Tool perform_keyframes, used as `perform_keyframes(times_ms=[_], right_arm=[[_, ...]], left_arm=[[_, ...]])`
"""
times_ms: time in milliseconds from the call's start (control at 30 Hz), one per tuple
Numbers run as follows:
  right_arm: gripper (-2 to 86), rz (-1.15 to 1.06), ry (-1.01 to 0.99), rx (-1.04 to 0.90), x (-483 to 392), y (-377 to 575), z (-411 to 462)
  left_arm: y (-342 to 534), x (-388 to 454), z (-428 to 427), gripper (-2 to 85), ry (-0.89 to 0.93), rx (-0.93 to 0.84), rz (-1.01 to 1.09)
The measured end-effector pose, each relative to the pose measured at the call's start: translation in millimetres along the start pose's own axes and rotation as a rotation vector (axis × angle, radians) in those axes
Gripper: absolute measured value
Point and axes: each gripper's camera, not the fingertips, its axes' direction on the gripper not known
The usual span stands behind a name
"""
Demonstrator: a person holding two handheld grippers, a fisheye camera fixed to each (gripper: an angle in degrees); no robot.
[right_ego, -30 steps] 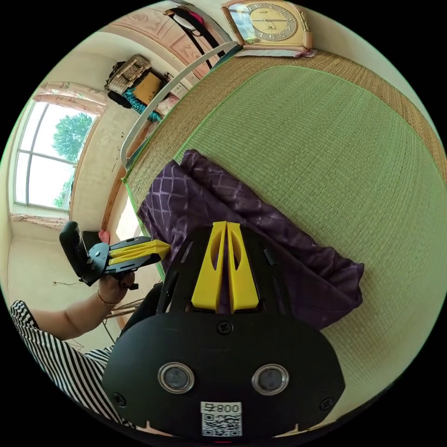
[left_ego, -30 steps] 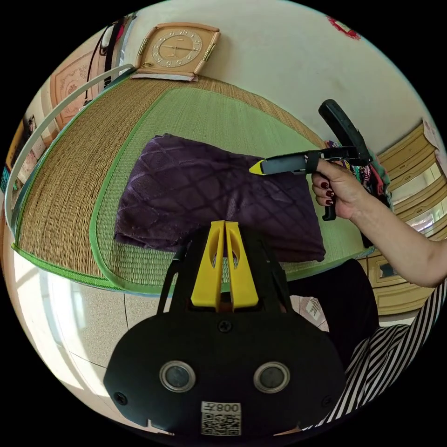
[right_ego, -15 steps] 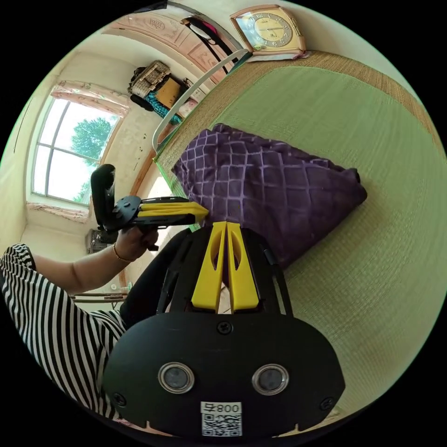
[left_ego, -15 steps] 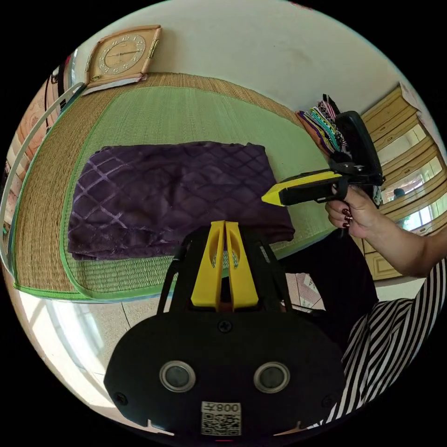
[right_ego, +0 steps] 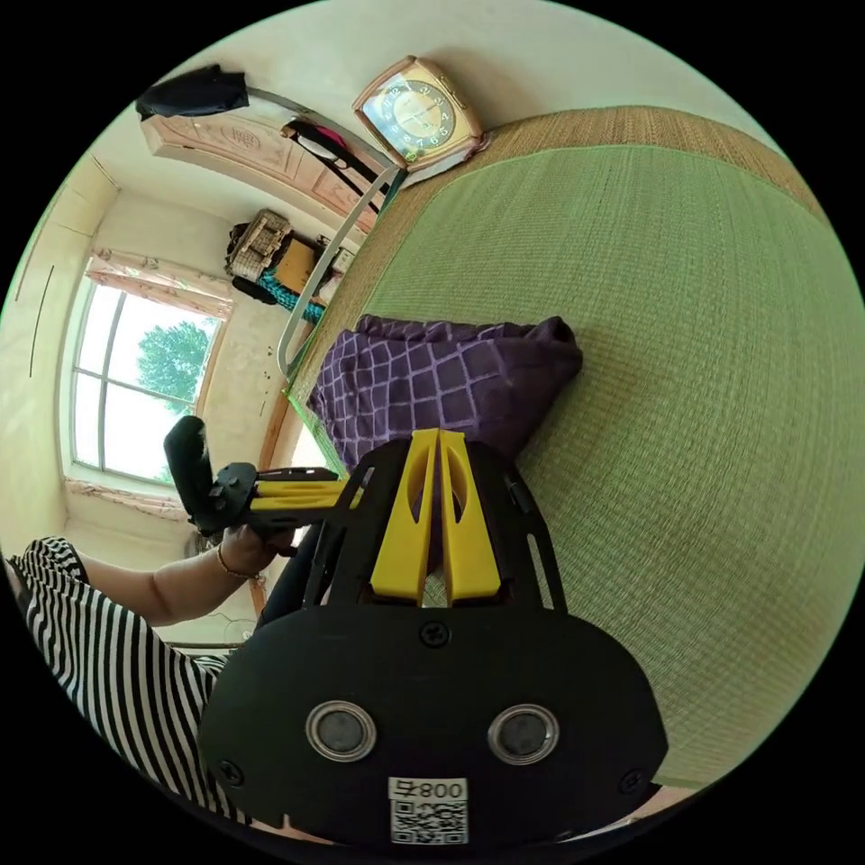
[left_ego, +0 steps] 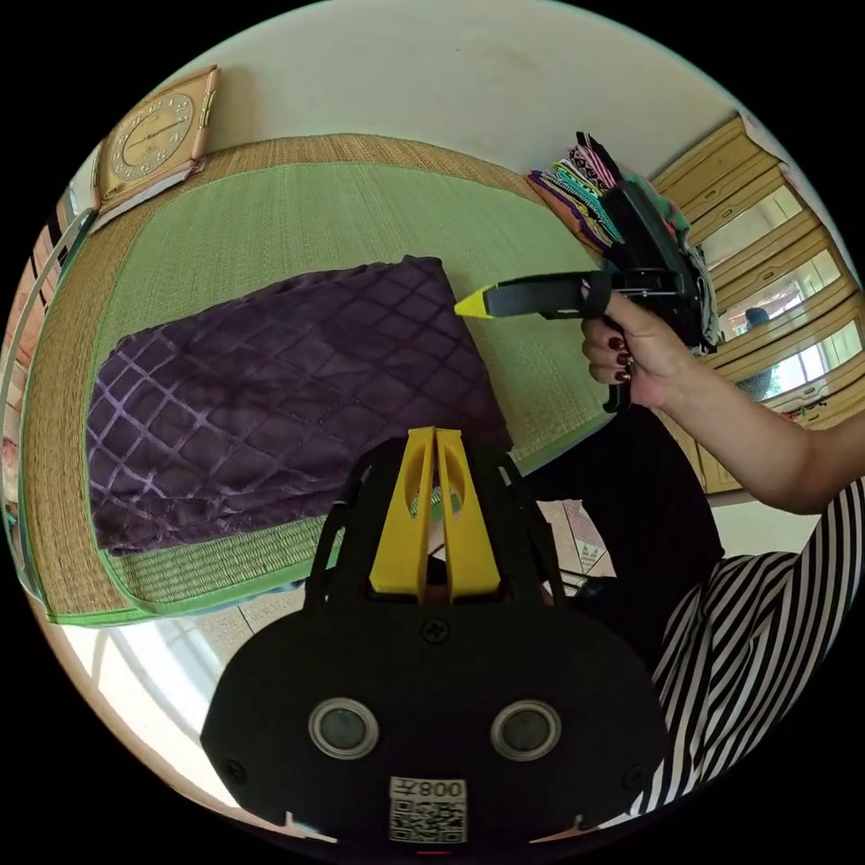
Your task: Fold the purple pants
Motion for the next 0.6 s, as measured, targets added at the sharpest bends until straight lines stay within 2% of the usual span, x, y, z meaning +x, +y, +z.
perform_keyframes(times_ms=[167,233,333,433,600], right_arm=[[0.0,0.072,0.001,-0.108,24,-31,13],[0.0,0.098,-0.030,-0.088,23,-31,3],[0.0,0.053,-0.036,-0.059,7,-16,-20],[0.0,0.016,-0.118,-0.068,-7,14,-35],[0.1,0.023,-0.178,-0.196,-24,68,-27]], left_arm=[[-4,-8,19,0.0,0.010,-0.076,0.010],[-5,-12,17,0.0,0.017,-0.070,-0.003],[-2,-13,11,0.0,0.036,-0.049,0.009],[-3,-16,27,0.0,0.023,-0.121,0.022],[-3,-28,18,0.1,0.047,-0.101,-0.017]])
